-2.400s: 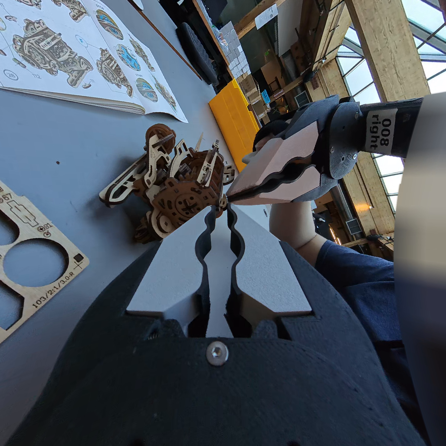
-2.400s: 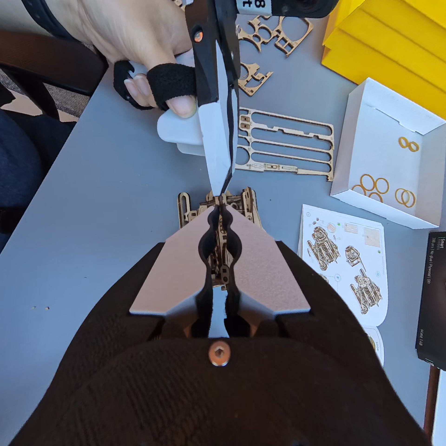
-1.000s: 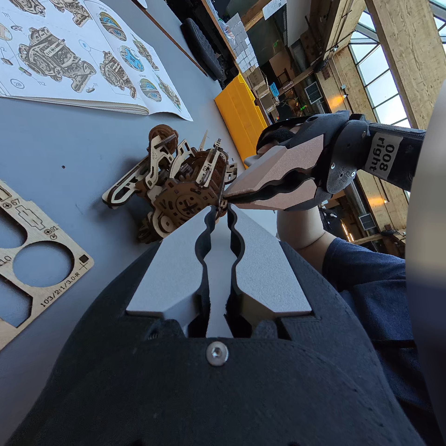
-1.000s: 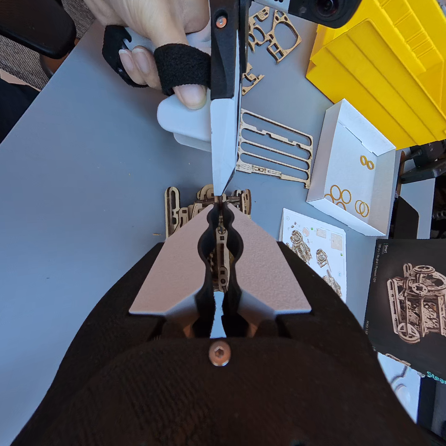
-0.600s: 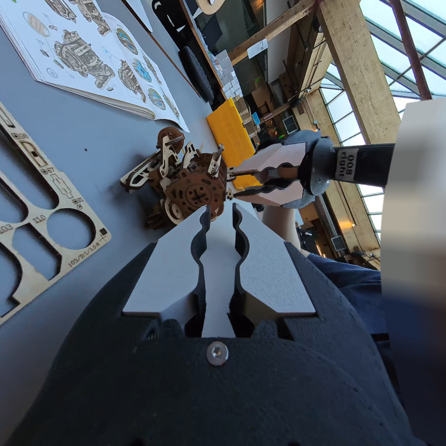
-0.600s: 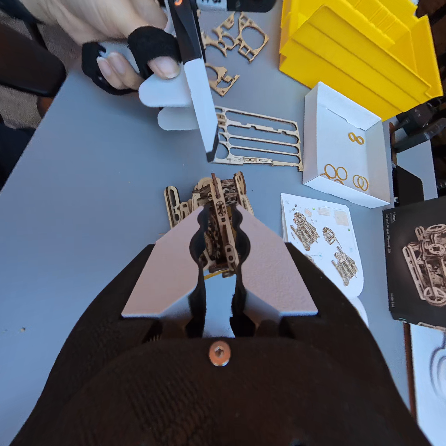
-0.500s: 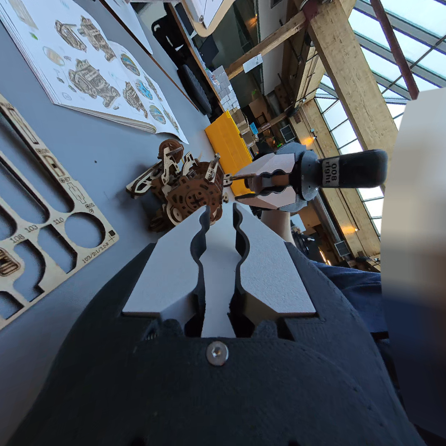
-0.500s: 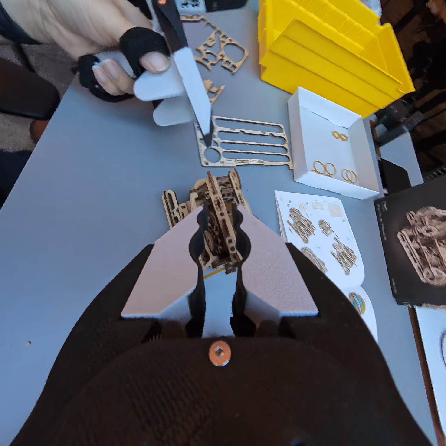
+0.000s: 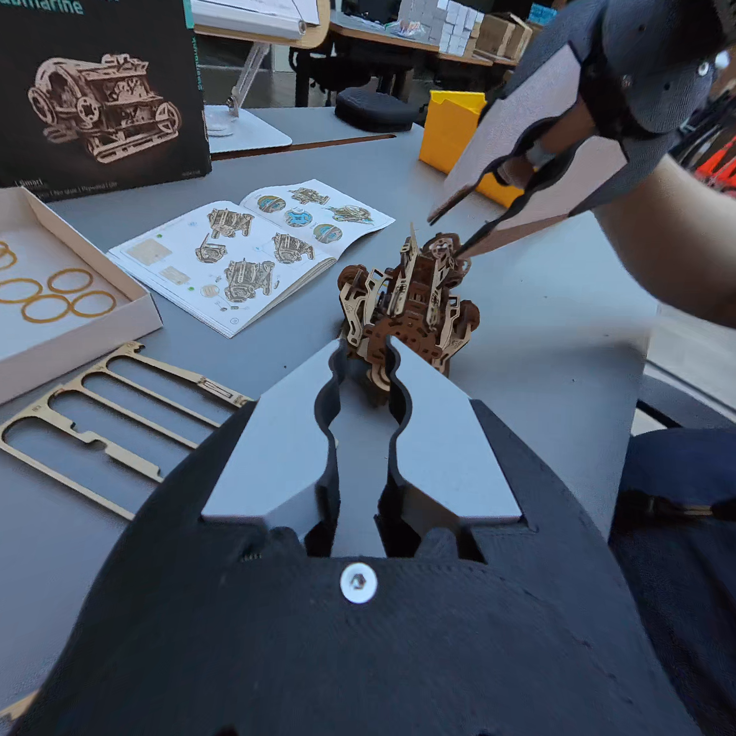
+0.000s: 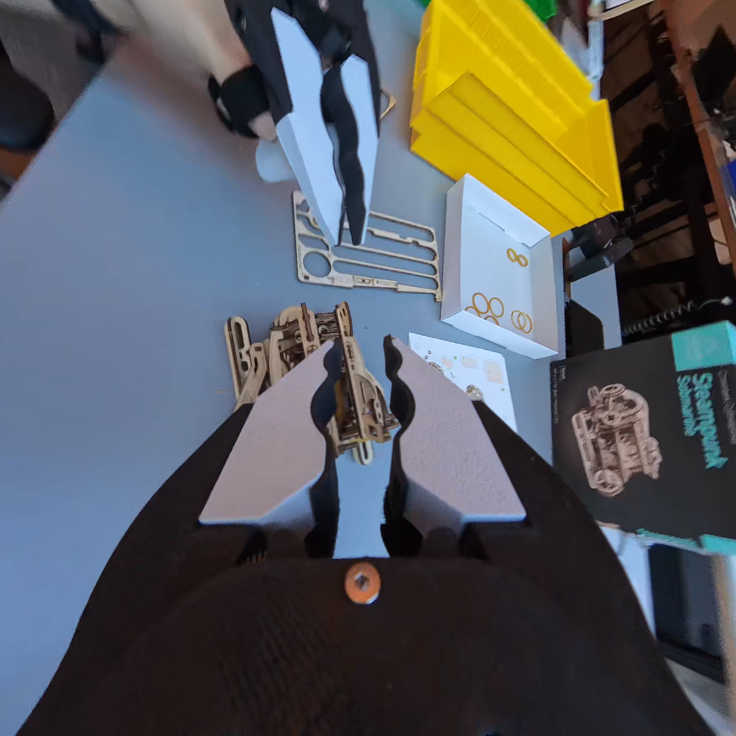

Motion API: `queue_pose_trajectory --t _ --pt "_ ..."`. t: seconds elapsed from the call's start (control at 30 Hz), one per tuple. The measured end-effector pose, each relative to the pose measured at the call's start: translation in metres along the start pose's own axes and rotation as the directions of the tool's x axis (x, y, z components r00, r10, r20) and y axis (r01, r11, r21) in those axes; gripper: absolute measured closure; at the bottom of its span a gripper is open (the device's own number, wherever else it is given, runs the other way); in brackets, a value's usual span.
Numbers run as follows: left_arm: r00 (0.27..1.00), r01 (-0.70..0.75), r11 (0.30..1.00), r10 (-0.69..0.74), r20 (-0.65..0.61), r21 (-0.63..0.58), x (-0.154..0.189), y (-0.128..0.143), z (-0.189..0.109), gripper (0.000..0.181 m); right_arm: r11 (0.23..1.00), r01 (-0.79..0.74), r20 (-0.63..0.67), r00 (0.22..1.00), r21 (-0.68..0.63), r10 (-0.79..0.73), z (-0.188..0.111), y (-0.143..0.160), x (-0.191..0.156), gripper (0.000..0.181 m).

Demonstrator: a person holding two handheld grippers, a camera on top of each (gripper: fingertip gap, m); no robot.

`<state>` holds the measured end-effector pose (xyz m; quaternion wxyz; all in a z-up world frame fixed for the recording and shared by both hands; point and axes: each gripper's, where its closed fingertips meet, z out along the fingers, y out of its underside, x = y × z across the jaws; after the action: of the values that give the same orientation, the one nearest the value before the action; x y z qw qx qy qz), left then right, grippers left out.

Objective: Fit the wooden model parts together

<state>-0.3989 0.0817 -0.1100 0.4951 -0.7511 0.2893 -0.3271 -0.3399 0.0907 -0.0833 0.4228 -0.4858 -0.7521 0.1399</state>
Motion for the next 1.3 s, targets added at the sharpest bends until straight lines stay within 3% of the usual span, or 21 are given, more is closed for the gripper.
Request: queue_pose_trajectory --t 0.17,0.3,0.47,0.63,0.9,1.3 --pt "0.995 -0.091 0.996 0.09 -0.048 -0.023 0.01 0.001 0.007 0.16 0.976 0.195 0.127 0.975 -0.102 -0.181 0.019 0.004 -0.012 0.169" --pt "0.955 -0.295 0.95 0.295 -0.018 -0.105 0.012 0.011 0.012 0.158 0.939 0.324 0.141 0.941 -0.112 -0.308 0.017 0.006 -0.008 0.171" --pt "0.795 -0.588 0.78 0.606 0.026 -0.214 0.005 0.017 0.017 0.156 0.878 0.463 0.17 0.881 -0.12 -0.441 0.021 0.011 -0.01 0.17" --pt "0.597 -0.768 0.587 0.801 0.045 -0.257 0.004 0.01 0.02 0.158 0.868 0.479 0.168 0.874 -0.134 -0.456 0.027 0.017 -0.009 0.168" --pt "0.47 -0.854 0.465 0.882 0.033 -0.233 0.012 0.001 0.023 0.166 0.867 0.486 0.138 0.871 -0.109 -0.471 0.032 0.015 -0.012 0.169" --pt "0.44 -0.873 0.422 0.897 -0.024 -0.244 0.015 0.009 0.033 0.169 0.812 0.564 0.212 0.82 -0.151 -0.531 0.031 0.018 -0.015 0.171"
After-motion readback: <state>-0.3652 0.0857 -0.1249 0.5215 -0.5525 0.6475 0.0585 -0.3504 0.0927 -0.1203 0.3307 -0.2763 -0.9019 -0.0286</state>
